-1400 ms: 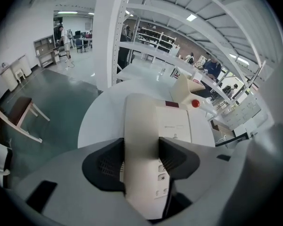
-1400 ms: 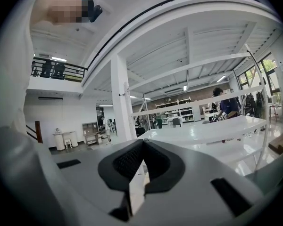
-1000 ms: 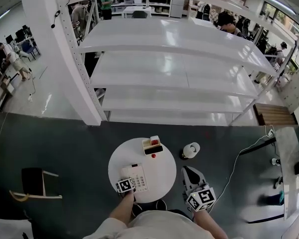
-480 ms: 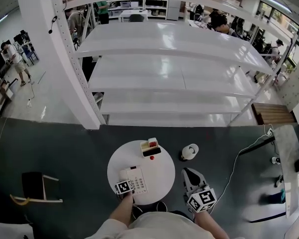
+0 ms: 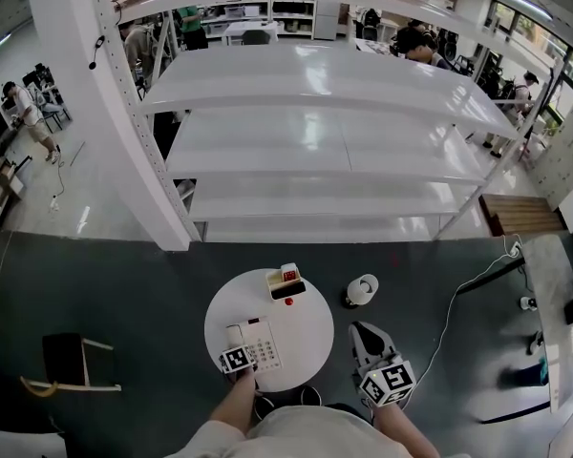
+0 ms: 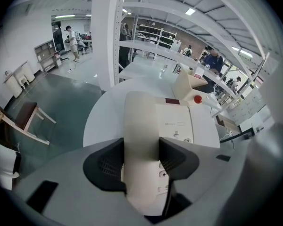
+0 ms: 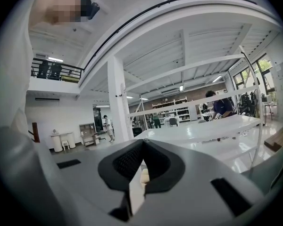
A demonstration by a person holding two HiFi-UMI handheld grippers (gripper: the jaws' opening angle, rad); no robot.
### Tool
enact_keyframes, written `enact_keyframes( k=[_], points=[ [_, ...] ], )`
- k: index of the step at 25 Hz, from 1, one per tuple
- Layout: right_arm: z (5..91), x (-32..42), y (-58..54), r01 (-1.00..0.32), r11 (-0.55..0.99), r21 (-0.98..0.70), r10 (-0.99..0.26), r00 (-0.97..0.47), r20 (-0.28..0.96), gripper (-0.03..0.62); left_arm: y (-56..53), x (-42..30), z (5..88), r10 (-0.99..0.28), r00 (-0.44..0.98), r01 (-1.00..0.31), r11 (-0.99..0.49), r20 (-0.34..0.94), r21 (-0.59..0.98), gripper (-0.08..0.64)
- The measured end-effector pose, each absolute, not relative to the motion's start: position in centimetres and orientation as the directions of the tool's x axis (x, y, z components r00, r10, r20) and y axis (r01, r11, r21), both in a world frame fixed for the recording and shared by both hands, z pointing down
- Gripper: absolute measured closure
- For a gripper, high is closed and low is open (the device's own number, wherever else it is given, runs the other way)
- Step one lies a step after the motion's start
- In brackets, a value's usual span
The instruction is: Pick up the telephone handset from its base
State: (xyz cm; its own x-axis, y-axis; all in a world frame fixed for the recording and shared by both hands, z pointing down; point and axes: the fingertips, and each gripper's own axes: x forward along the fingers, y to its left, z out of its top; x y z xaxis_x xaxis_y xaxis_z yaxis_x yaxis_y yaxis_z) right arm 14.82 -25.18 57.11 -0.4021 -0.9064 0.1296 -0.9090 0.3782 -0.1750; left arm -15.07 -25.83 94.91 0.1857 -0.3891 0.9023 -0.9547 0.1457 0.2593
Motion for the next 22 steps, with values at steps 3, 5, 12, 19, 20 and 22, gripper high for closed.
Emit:
enact_keyframes(
  k=[3,5,12,19,20,22],
  points=[
    [57.1,14.7,-24.8,-0.908,0.382,-0.173,-0.905,-0.406,0.127,0.583,-25.7,-15.7,94.7,-0.415,0.166,-0.959,0.142,0.895,0.244,0.336],
    [57.0,14.5,-24.6,-0.907,0.386,-0.167,-0.904,-0.408,0.127,0.583,-25.2,-15.8,94.6,-0.415,0.169,-0.957,0.149,0.894,0.250,0.336],
    [57.1,14.2,-23.9,-0.903,0.392,-0.174,-0.901,-0.415,0.123,0.583,-25.5,-17.5,92.5,-0.519,0.109,-0.974,0.112,0.848,0.195,0.336],
    [57.0,13.2,-23.1,-0.892,0.414,-0.183,-0.893,-0.437,0.105,0.583,-25.1,-17.4,88.8,-0.620,0.138,-0.969,0.078,0.772,0.236,0.336],
    [57.0,12.9,-23.0,-0.889,0.420,-0.185,-0.891,-0.442,0.101,0.583,-25.1,-17.4,87.9,-0.639,0.141,-0.969,0.068,0.756,0.239,0.336],
    [57.0,12.3,-22.8,-0.882,0.431,-0.190,-0.887,-0.453,0.093,0.583,-25.1,-17.5,86.1,-0.676,0.148,-0.969,0.048,0.722,0.243,0.336]
  ],
)
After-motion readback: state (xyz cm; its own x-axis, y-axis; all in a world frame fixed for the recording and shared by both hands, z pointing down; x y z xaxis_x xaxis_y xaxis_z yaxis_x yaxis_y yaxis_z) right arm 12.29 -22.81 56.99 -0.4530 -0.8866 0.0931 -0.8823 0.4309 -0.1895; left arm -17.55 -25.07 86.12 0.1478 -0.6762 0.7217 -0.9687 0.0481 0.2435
